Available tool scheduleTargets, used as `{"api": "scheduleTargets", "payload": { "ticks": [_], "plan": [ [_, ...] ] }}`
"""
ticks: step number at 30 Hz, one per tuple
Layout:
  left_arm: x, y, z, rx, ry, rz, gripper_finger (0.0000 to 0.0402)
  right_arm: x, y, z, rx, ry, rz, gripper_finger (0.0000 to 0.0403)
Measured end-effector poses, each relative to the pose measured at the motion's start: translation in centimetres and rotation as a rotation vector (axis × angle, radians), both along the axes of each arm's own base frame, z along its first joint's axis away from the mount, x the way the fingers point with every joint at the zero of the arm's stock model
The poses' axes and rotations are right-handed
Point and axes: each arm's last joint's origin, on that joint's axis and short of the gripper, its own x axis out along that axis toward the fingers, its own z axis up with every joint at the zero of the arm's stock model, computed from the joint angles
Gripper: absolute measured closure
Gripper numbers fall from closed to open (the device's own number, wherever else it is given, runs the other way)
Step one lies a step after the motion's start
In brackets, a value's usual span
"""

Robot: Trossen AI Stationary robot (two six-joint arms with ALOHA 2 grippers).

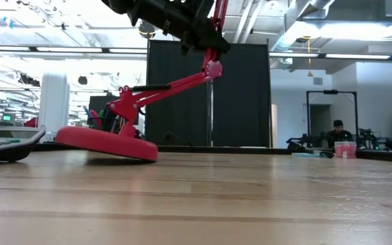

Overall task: Screw lightbulb
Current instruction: Insert the white lightbulb into the red desk lamp

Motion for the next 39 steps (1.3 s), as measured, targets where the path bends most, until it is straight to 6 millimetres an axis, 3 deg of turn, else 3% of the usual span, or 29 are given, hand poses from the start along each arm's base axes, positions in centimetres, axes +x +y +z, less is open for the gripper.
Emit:
{"api": "scheduleTargets", "payload": {
  "ticks": [7, 19, 30, 39],
  "plan": [
    [0.00, 0.00, 0.00, 0.000, 0.000, 0.000, 0.0343, 0.02, 0.02, 0.34, 0.049, -0.090, -0.002, 0.0109],
    [0.02, -0.01, 0.00, 0.000, -0.001, -0.001, 0.0343, 0.18, -0.33, 0.57, 0.400, -0.595, -0.011, 0.0110],
    [0.01, -0.04, -0.13, -0.001, 0.011, -0.002, 0.0343, 0.17, -0.34, 0.60, 0.590, -0.864, -0.017, 0.0111],
    [0.01, -0.07, -0.14, 0.002, 0.012, -0.003, 0.0343, 0.13, -0.36, 0.38, 0.577, -0.838, -0.026, 0.0108]
  ]
}}
